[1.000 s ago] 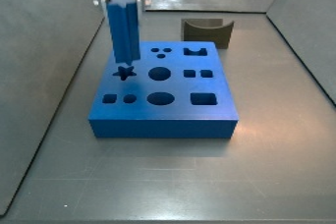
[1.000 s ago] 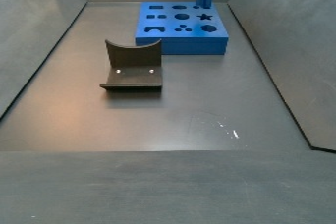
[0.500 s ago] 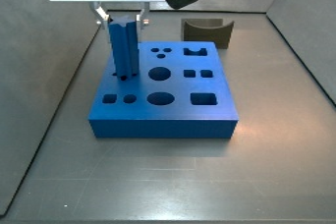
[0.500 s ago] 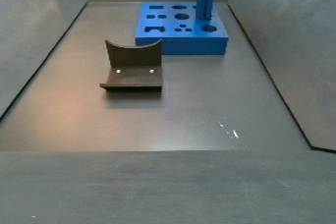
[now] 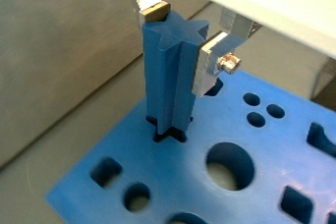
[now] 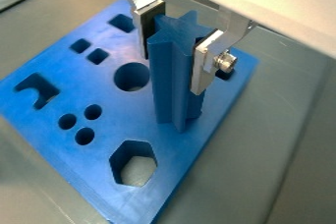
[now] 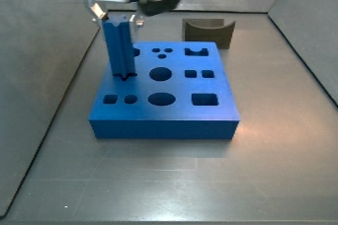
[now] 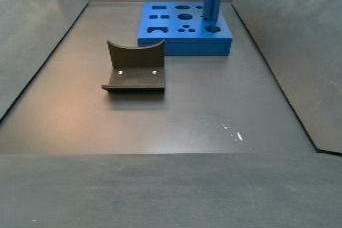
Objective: Insert the star object.
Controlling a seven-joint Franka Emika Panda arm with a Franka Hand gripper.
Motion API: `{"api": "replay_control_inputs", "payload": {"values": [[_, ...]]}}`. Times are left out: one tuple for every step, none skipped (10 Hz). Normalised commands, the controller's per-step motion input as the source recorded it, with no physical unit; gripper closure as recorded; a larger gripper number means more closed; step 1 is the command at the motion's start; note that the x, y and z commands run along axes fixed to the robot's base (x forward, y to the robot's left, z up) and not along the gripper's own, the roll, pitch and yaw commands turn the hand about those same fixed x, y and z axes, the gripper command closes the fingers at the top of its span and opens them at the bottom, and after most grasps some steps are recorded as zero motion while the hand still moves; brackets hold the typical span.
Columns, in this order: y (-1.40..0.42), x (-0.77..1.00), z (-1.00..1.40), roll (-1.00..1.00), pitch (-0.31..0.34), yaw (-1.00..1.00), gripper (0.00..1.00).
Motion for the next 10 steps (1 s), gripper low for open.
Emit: {"api": "replay_control_inputs", "payload": {"values": [[0.0,0.0,-0.68,-0.08,-0.09,-0.88,1.0],[0.0,0.19,-0.36,-0.18,-0.044,-0.58,1.0],[0.0,0.25,-0.25,-0.15,-0.009,-0.33,1.0],[0.0,0.38,-0.28,-0.17,0.0,-0.33,1.0],[0.0,0.25,-0.35,-0.2,-0.023,-0.23,1.0],[0.0,0.06,-0.36,-0.25,-0.069,-0.07,1.0],[0.0,0.0,-0.41,-0.24,-0.094,-0.14,1.0],[0.0,-0.16,-0.39,-0.2,-0.096,-0.18,1.0],[0.0,-0.29,-0.25,-0.01,-0.044,0.0,1.0],[-0.05,-0.25,-0.07,0.0,0.0,0.0,1.0]]}}
